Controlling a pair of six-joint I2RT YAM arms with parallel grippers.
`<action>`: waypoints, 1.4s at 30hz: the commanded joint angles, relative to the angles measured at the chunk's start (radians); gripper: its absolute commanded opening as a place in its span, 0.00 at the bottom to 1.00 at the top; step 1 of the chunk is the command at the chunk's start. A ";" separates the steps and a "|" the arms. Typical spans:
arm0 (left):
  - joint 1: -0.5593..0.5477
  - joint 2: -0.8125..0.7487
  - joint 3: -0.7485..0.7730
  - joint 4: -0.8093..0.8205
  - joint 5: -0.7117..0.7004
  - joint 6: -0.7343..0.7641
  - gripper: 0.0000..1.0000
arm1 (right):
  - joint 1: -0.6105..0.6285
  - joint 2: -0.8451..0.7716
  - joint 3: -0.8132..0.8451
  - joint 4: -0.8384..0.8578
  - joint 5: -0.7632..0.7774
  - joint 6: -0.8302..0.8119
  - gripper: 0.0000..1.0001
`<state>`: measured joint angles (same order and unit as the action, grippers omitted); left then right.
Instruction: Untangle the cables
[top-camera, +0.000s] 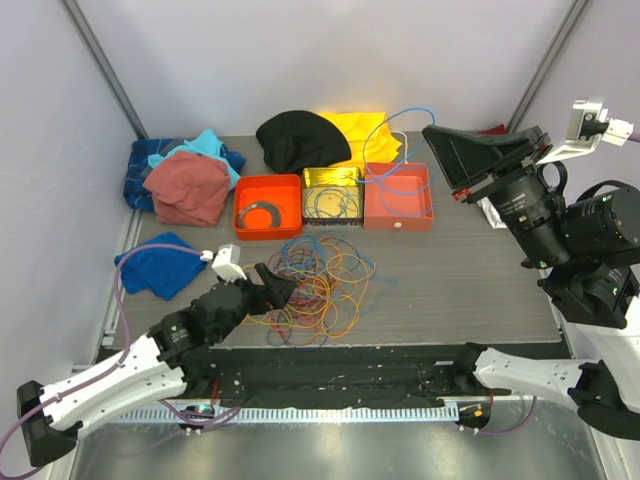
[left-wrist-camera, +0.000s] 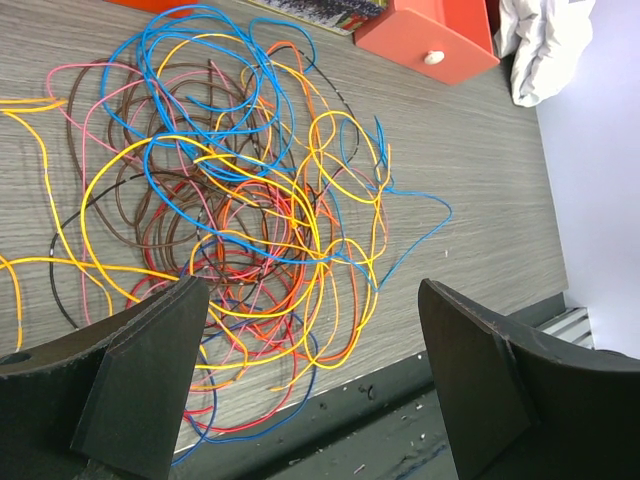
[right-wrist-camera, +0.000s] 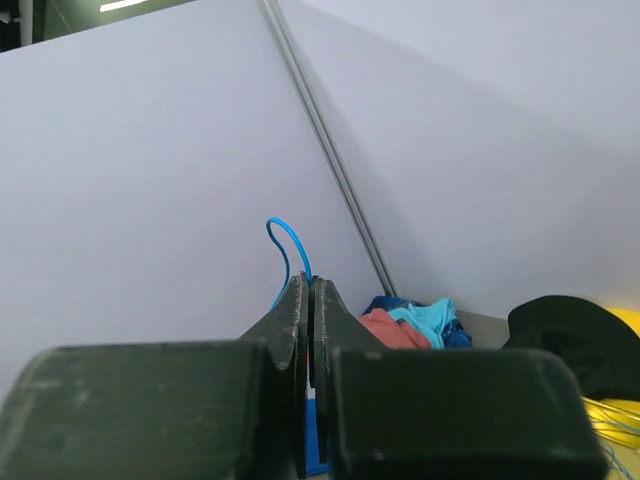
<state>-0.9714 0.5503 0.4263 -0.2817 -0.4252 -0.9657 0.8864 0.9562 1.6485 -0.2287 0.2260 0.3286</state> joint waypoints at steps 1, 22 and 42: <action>-0.001 -0.032 -0.011 0.050 -0.006 -0.021 0.91 | 0.005 0.033 -0.027 -0.024 -0.007 -0.011 0.01; -0.001 -0.119 -0.052 -0.022 -0.017 -0.039 0.91 | -0.254 0.346 -0.349 0.121 0.058 0.086 0.01; -0.001 -0.178 -0.005 -0.129 -0.103 0.030 0.94 | -0.343 0.636 -0.152 0.201 -0.004 0.049 0.01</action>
<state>-0.9714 0.3748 0.3744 -0.4095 -0.4873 -0.9600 0.5568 1.5791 1.4216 -0.0963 0.2245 0.3939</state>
